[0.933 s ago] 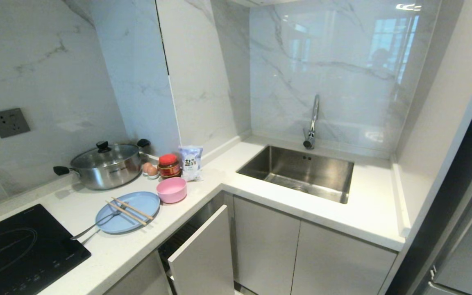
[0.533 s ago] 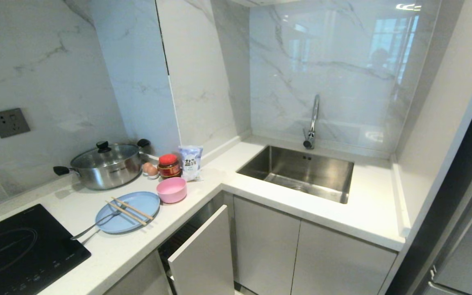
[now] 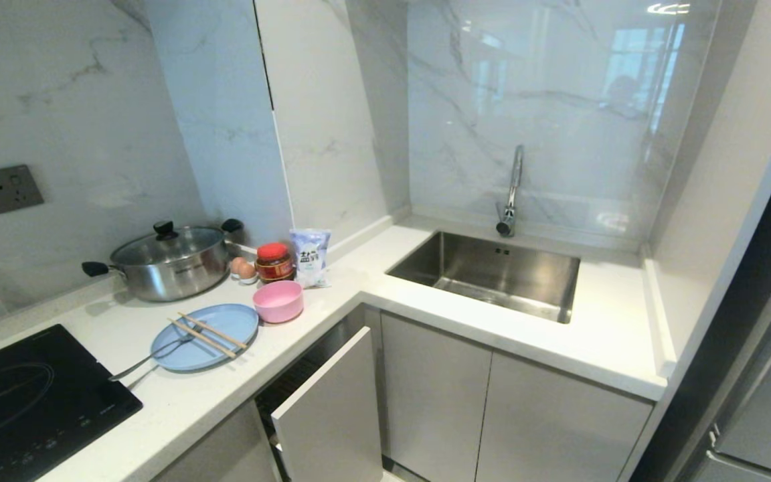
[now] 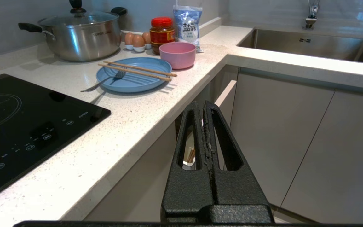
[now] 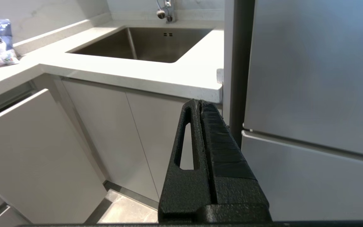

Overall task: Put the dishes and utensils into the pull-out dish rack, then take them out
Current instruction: Open the cupboard

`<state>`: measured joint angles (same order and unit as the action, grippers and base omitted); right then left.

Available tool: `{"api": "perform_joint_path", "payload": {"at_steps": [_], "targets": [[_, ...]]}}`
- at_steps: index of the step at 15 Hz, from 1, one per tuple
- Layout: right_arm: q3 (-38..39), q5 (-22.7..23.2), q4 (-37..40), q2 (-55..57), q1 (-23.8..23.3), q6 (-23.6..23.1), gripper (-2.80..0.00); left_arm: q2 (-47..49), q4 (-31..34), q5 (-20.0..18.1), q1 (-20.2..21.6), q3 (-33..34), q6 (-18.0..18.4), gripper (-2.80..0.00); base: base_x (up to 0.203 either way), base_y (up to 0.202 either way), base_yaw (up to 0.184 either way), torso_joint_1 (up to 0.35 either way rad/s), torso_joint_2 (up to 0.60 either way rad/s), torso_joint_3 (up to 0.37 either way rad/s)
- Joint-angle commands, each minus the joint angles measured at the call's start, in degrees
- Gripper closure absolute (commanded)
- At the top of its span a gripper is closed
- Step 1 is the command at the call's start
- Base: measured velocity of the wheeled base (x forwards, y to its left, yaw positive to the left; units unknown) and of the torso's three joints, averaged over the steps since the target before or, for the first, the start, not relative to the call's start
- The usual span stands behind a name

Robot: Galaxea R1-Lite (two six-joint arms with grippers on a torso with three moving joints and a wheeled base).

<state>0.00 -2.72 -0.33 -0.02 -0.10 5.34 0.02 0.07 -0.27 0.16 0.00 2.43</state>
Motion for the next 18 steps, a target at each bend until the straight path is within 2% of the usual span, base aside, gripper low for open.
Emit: {"api": "perform_joint_path", "payload": {"at_steps": [1,7,18], "targets": [[0.0,0.0,0.0,-0.2,0.0,0.0,0.0,0.0,0.0,0.0,0.0,0.0,0.0,0.0,0.0,0.0,0.0,-0.168,0.34,0.188],[0.0,0.1,0.0,-0.2,0.0,0.1,0.0,0.0,0.0,0.0,0.0,0.0,0.0,0.0,0.0,0.0,0.0,-0.179,0.37,0.194],[0.0,0.0,0.0,-0.2,0.1,0.0,0.0,0.0,0.0,0.0,0.0,0.0,0.0,0.0,0.0,0.0,0.0,-0.244,0.53,0.282]]}}
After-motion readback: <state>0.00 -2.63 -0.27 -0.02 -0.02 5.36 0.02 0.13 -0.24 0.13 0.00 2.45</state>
